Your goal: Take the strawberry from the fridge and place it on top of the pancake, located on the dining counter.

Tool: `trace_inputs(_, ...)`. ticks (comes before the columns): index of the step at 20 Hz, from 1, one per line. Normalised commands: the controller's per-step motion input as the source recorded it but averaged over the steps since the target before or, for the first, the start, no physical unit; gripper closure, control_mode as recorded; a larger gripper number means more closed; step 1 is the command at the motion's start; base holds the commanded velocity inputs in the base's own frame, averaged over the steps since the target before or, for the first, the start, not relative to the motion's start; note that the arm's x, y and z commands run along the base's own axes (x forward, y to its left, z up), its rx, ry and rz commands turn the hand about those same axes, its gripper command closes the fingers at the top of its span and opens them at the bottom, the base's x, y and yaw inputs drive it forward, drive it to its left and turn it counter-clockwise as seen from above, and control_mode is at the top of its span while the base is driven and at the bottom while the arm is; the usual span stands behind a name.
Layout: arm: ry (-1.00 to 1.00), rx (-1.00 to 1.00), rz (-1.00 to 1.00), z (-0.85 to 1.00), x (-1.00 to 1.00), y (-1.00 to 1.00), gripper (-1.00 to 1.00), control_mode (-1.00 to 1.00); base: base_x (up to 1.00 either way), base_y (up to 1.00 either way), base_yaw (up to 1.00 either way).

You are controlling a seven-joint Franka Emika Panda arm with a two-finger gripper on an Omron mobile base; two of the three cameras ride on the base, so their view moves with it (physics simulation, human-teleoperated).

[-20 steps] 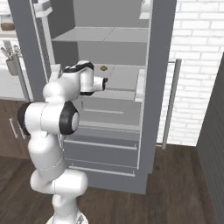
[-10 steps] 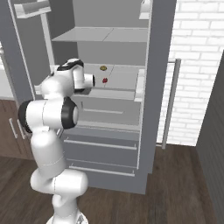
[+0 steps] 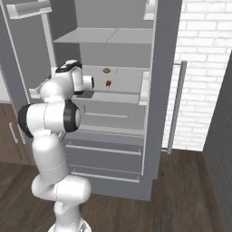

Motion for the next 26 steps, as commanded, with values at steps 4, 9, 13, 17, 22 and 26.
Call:
trace_inputs(4, 0.00, 0.00, 0.00, 0.01, -0.24, -0.36, -1.00, -1.00, 0.00, 0.00, 0.00)
trace_inputs(9, -0.05, -0.06, -0.02, 0.00, -0.63, -0.74, -1.00, -1.00, 0.00, 0.00, 0.00)
trace_inputs(13, -0.04, -0.19, -0.04, -0.02, -1.00, -1.00, -1.00, -1.00, 0.00, 0.00, 0.00)
trace_inputs(17, -0.06, -0.42, -0.01, 0.00, -1.00, -0.90, -1.00, -1.00, 0.00, 0.00, 0.00)
trace_inputs(22, 0.01, -0.67, 0.02, 0.00, -0.86, -0.64, -1.00, -1.00, 0.00, 0.00, 0.00)
trace_inputs(26, 0.11, -0.79, 0.03, -0.01, -0.56, -0.53, -1.00, -1.00, 0.00, 0.00, 0.00)
